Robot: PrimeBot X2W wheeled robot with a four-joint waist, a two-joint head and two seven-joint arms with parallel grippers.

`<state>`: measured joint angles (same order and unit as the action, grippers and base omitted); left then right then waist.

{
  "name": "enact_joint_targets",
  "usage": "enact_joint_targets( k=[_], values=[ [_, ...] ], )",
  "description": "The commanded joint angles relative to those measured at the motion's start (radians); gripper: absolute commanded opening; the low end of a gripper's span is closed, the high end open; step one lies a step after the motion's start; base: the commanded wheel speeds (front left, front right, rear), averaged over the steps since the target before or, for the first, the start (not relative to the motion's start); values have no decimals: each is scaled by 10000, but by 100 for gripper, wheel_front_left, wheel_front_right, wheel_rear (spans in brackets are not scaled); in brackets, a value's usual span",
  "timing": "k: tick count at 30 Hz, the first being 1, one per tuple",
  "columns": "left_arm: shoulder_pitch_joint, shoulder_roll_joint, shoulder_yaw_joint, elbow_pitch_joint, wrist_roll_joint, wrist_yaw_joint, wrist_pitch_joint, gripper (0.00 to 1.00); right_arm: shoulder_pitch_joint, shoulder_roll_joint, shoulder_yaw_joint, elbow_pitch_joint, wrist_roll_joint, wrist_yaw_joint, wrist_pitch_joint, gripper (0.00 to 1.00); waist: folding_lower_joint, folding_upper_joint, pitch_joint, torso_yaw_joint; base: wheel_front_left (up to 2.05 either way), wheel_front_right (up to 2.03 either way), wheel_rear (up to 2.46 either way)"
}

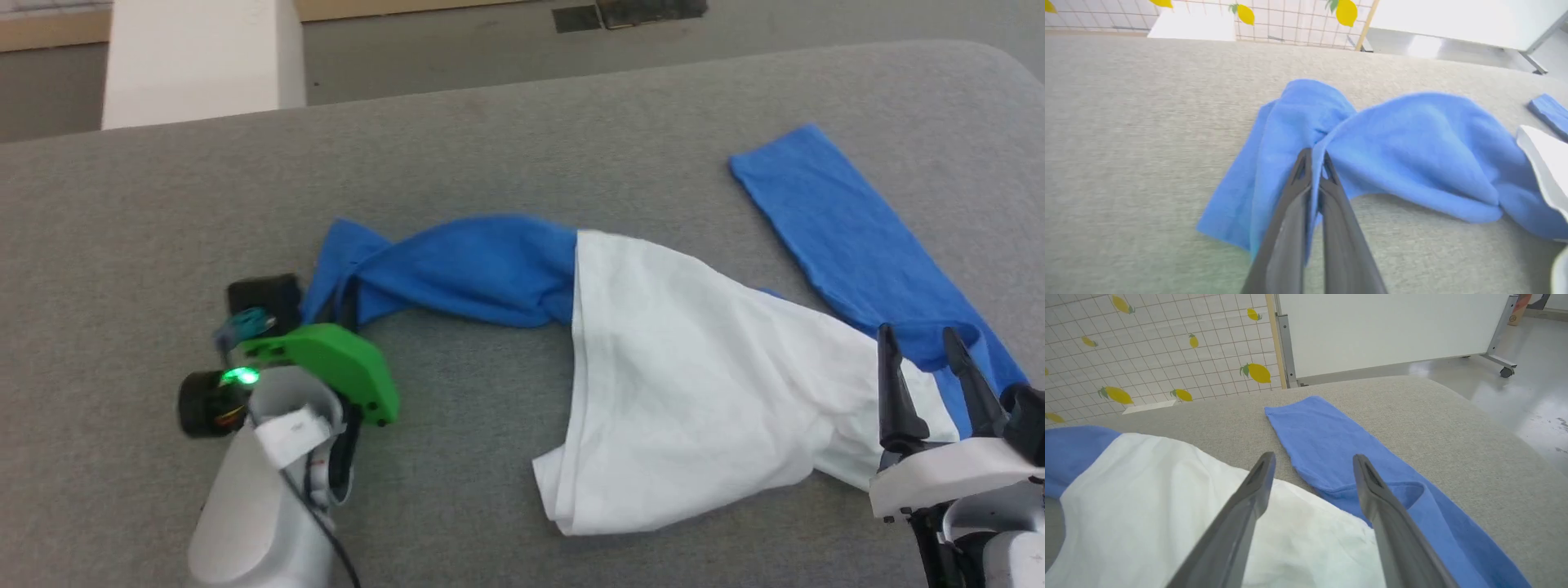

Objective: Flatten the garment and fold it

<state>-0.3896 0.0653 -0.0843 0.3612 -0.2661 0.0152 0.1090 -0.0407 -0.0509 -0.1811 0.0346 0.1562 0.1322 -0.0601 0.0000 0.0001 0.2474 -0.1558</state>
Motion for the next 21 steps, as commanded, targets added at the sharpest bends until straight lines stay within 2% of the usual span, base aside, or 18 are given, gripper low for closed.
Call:
enact_joint_targets(
  k=[1, 7, 10, 13, 14, 15, 16, 20, 21],
  values=[
    [350, 117, 251, -267, -45, 223, -389, 0, -26, 6, -32, -112, -90, -15, 56, 100, 0, -1, -469, 777, 0, 0, 0],
    [1816, 524, 1289, -1439, -362, 865, -822, 0, 23, 7, 38, -357, -153, -15, 337, 100, 0, -1, -819, 1734, 0, 0, 0],
    [2604, 669, 1778, -1957, -491, 1236, -701, 0, 47, 7, 99, -412, -148, -15, 476, 100, 0, -1, -912, 2131, 0, 0, 0],
    [3196, 723, 2007, -2135, -669, 1375, -335, 0, 113, 7, 141, -390, -153, -15, 596, 100, 0, -1, -1001, 2444, 0, 0, 0],
    [3364, 707, 1988, -2166, -792, 1293, -149, 31, 136, 7, 197, -385, -159, -15, 643, 100, 0, -1, -1031, 2532, 0, 0, 0],
    [3465, 685, 1931, -2203, -887, 1185, -31, 80, 160, 7, 243, -383, -176, -15, 678, 100, 0, -1, -1063, 2609, 0, 0, 0],
    [3553, 622, 1887, -2269, -1057, 1042, 30, 100, 179, 7, 305, -389, -186, -15, 715, 100, 0, -1, -1094, 2678, 0, 0, 0],
    [3660, 403, 1640, -2466, -1525, 423, -374, 100, 228, 7, 527, -481, -235, -15, 805, 100, 0, -1, -1229, 2882, 0, 0, 0],
    [3683, 345, 1474, -2559, -1485, 223, -815, 100, 244, 7, 726, -552, -306, -15, 900, 100, 0, -1, -1291, 2943, 0, 0, 0]
  ],
)
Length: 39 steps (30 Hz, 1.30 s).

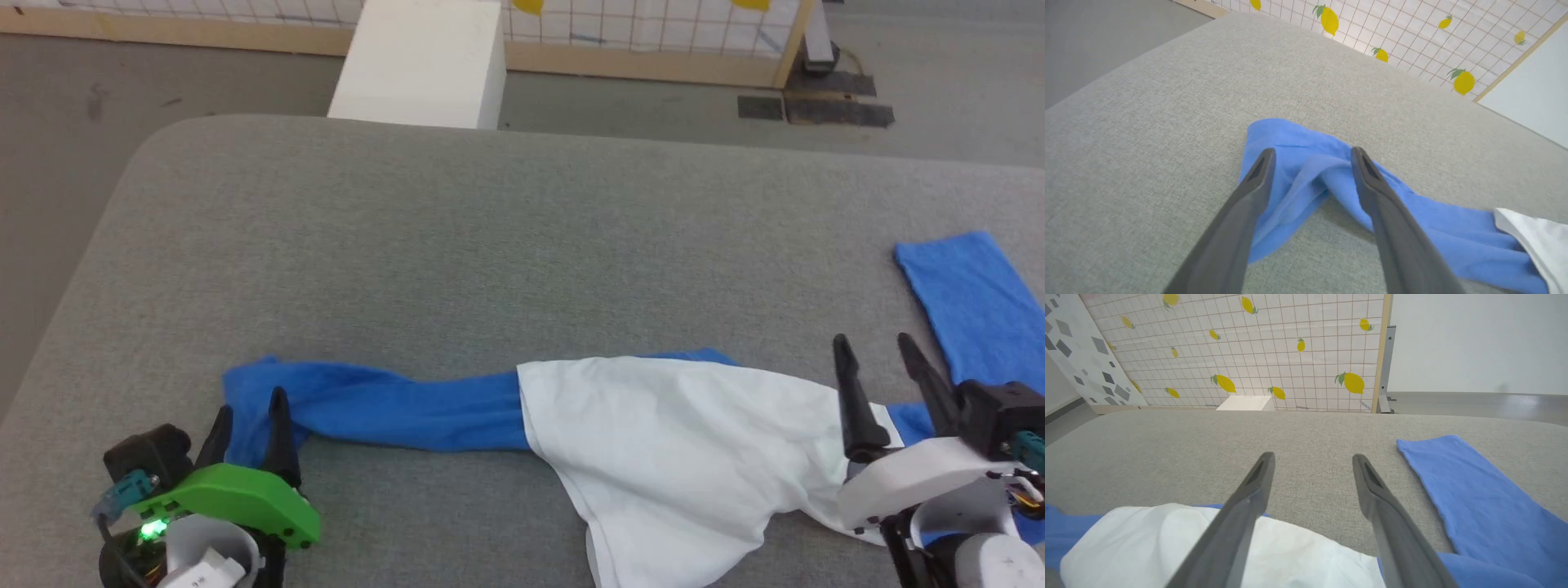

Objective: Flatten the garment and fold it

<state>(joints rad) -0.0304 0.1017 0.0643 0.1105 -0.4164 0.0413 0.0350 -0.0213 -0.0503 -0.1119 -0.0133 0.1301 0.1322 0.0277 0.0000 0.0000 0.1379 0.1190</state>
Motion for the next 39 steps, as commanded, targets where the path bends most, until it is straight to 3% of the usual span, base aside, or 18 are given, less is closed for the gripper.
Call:
enact_joint_targets(
  k=[1, 7, 13, 18, 19, 20, 23, 32, 39],
  values=[
    [101, -54, -91, -82, 54, -87, -276, 100, 50, 1, 137, -109, -85, -15, 82, 100, 0, 0, -228, 227, 0, 0, 0],
    [118, -284, -816, -252, 499, -215, -1728, 100, 14, -20, 1558, -171, -282, -15, 1201, 100, 0, 0, -341, 428, 0, 0, 0],
    [-199, -368, -1339, -293, 1209, -114, -2783, 100, -405, -343, 2793, 191, -488, -15, 3832, 100, 0, 0, -248, 654, 0, 0, 0],
    [-548, -424, -1454, -178, 1449, -94, -2949, 100, -1002, -294, 2890, 315, -1016, -15, 5751, 100, 0, 0, -45, 806, 0, 0, 0],
    [-612, -439, -1472, -187, 1460, -81, -2957, 100, -1127, -327, 2894, 372, -1195, -15, 6133, 77, 0, 0, 2, 835, 0, 0, 0],
    [-654, -450, -1473, -225, 1477, -66, -2959, 100, -1205, -339, 2881, 430, -1307, -15, 6437, 48, 0, 0, 37, 857, 0, 0, 0],
    [-714, -483, -1475, -329, 1444, -33, -2963, 100, -1465, -420, 2986, 423, -1451, -15, 6984, 0, 0, 0, 160, 914, 0, 0, 0],
    [-585, -510, -1329, -212, 1333, 72, -2966, 100, -783, -278, 2220, -650, -967, -15, 6610, 0, 0, 0, 32, 488, 0, 0, 0],
    [-558, -513, -1211, -130, 1361, 11, -2967, 100, 1306, -12, -149, -2490, -348, -15, 6331, 0, 0, 0, -156, -222, 0, 0, 0]
  ],
)
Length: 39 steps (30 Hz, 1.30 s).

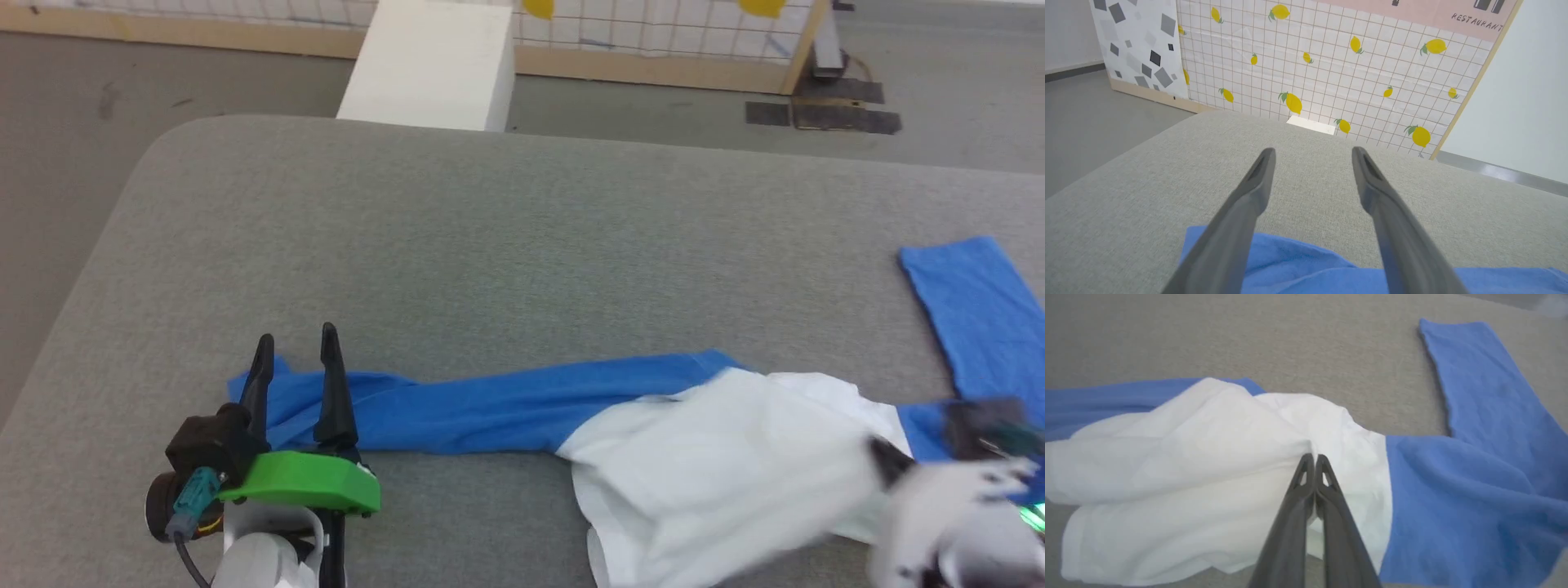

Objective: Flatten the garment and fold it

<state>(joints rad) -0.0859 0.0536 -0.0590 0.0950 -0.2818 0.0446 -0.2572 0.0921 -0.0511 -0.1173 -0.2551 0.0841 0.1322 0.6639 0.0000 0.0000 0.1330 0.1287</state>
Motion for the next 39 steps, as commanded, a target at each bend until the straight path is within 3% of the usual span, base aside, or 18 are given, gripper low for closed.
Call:
enact_joint_targets(
  k=[1, 5, 10, 11, 12, 14, 18, 23, 31, 38, 39],
  values=[
    [4, -32, 22, 26, 32, -28, -44, 100, 489, -1, -490, -234, 332, -15, 16, 0, 0, 0, -104, -420, 0, 0, 0],
    [-39, -32, 83, 70, 83, -110, -45, 100, 1553, 5, -2166, -384, 824, -15, 354, 0, 0, 0, -44, -951, 0, 0, 0],
    [-161, -33, -36, 191, 146, -177, -45, 100, 1636, 6, -3901, 485, 669, -15, 347, 0, 0, 0, 16, -1534, 0, 0, 0],
    [-168, -33, -81, 238, 147, -194, -45, 100, 1535, 7, -4044, 674, 705, -15, 209, 32, 0, 0, 24, -1625, 0, 0, 0],
    [-204, -33, -131, 342, 159, -251, -45, 100, 1449, 7, -4091, 872, 687, -15, 36, 100, 0, 0, 35, -1735, 0, 0, 0],
    [-297, -33, -273, 516, 214, -368, -45, 100, 1206, 7, -4262, 1121, 787, -15, -463, 100, 0, 0, 62, -1900, 0, 0, 0],
    [-600, -33, -1036, 891, 331, -667, 273, 100, 425, 7, -4224, 1178, 785, -15, -2644, 100, 0, 0, 171, -2270, 0, 0, 0],
    [-1193, -6, -2634, 1498, 604, -1389, 1894, 100, -69, 8, -3453, 1163, 586, -15, -4800, 100, 0, 0, 255, -2530, 0, 0, 0],
    [-1532, 501, -3942, 1856, 653, -1594, 5580, 100, -212, 8, -2382, 1372, 691, -15, -5319, 100, 0, 0, 218, -2817, 0, 0, 0],
    [-1610, 845, -4253, 1897, 1040, -1297, 7289, 100, -236, 8, -1615, 1351, 798, -15, -5260, 100, 0, 0, 246, -2847, 0, 0, 0],
    [-1620, 876, -4259, 1914, 1060, -1252, 7419, 28, -253, 8, -1533, 1339, 817, -15, -5248, 100, 0, 0, 262, -2832, 0, 0, 0]
  ],
)
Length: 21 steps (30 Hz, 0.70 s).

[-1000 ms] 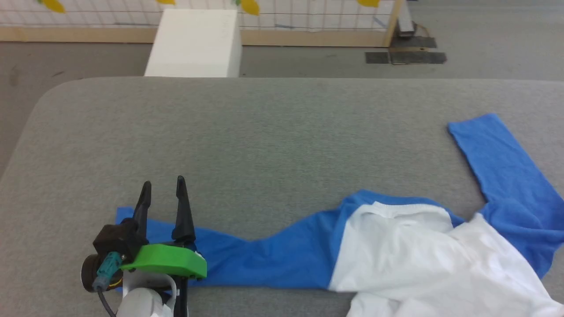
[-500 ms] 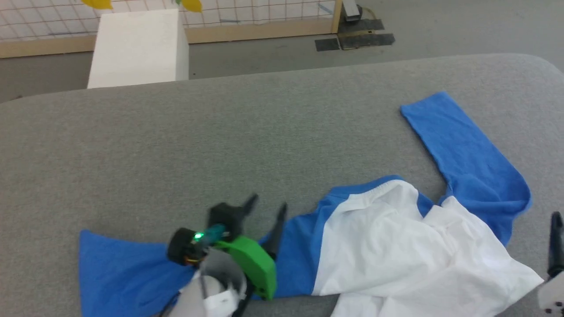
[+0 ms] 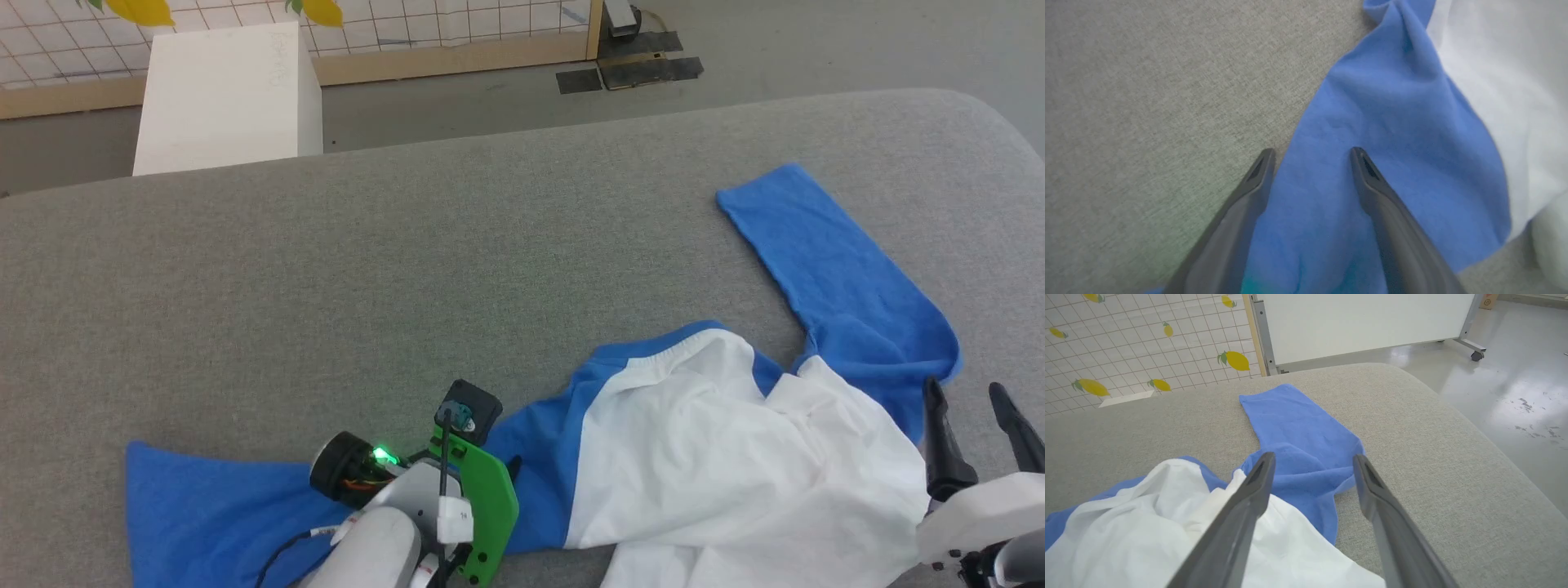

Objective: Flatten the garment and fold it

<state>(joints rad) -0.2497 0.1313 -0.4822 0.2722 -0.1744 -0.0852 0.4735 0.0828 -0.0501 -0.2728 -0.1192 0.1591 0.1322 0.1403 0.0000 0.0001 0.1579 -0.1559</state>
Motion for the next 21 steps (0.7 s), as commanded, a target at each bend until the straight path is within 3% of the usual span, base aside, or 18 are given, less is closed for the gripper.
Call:
enact_joint_targets(
  k=[1, 8, 15, 20, 21],
  values=[
    [3, 125, -20, 147, 16, 94, 116, 0, -174, -1, 102, -29, 62, -15, -2, 100, 0, -1, 24, 27, 0, 0, 0],
    [119, 189, 792, 161, -390, 700, -922, 0, -240, -1, 479, -87, 129, -15, 95, 100, 0, -1, 44, 300, 0, 0, 0],
    [154, 750, 2952, -392, -1068, 1987, -2611, 0, -362, -1, 420, -117, 66, -15, 197, 100, 0, -1, 50, 712, 0, 0, 0],
    [305, 1126, 3985, -283, -1426, 2543, -2998, 0, -554, -1, 240, 77, 142, -15, 388, 100, 0, -1, 78, 971, 0, 0, 0],
    [506, 1025, 4140, -65, -1842, 2365, -3034, 100, -697, -1, 346, 315, 208, -15, 750, 100, 0, -1, 71, 1113, 0, 0, 0]
  ],
)
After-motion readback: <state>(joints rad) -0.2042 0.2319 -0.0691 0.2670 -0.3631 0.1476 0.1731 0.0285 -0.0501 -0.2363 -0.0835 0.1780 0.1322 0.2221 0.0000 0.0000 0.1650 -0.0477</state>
